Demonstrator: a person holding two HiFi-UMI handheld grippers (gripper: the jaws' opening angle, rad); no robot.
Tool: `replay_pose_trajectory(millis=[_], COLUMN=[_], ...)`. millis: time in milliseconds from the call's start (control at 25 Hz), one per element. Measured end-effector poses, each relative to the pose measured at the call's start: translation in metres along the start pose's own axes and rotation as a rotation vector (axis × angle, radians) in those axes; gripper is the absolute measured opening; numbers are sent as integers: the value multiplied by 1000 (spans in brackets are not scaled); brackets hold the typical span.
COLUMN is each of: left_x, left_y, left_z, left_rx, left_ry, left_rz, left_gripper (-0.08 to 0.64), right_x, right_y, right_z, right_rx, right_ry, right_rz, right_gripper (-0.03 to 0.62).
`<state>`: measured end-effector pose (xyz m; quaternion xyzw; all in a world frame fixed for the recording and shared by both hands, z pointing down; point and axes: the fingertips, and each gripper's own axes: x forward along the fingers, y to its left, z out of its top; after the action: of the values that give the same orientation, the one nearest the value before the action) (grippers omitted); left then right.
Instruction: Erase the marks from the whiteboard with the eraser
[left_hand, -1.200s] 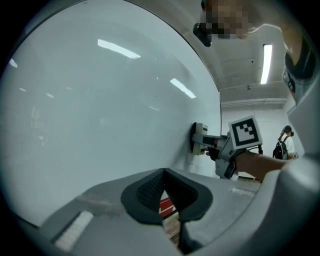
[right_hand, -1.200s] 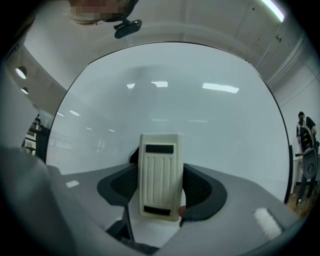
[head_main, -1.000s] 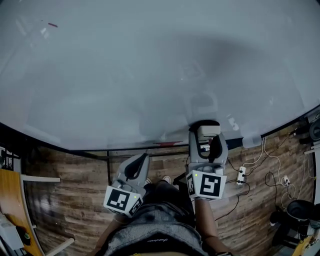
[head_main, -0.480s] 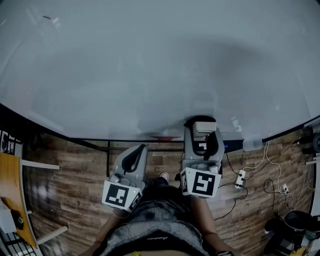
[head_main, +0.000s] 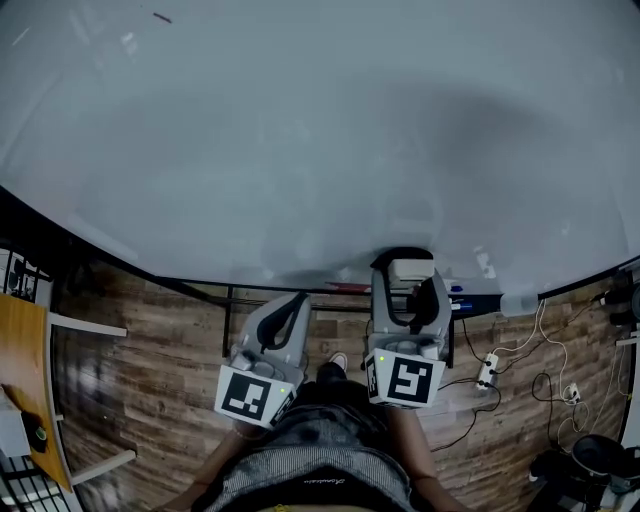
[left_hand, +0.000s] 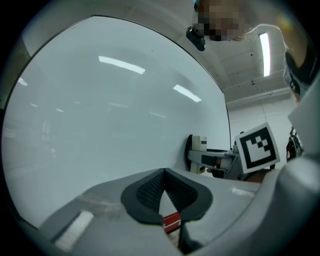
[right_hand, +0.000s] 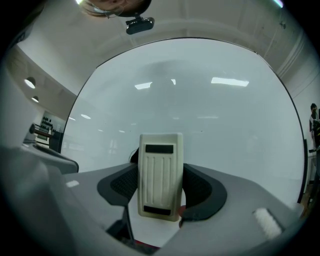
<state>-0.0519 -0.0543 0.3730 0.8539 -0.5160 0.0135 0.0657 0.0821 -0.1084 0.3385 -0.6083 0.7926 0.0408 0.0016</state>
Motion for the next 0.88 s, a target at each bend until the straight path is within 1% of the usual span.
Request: replay_pose_trajectory(millis=[120,240,320,440,600,680,760,880], left_x=[-6,-17,-24,-32,-46,-54,-61,-67], left_y=[18,42,55,70,97,110,121,138], left_z=[1,0,2,2,-1,-2,-1,-2], left_rx=[3,24,16,-18,-2,-9,-29,-14], left_ry=[4,18,13,21,29,34,36,29], left_rz=[-10,-35,-52,-71,-104,-115,-120,-135], left_gripper=[3,3,3,3,3,3,3,3], right_x=[4,9,11,14,21,22,23,28], right_y=[16,39,54,74,97,107,118,138], right_z=[1,4,5,7,6,7,8,8], right_rx=[12,13,16,23,25,24,21,23], right_ry=[3,3,3,1,0,1,0,4], right_rz=[-21,-53,-69,-92,-136,-154,-163,-161], right_gripper=[267,267,267,267,267,265,265,265])
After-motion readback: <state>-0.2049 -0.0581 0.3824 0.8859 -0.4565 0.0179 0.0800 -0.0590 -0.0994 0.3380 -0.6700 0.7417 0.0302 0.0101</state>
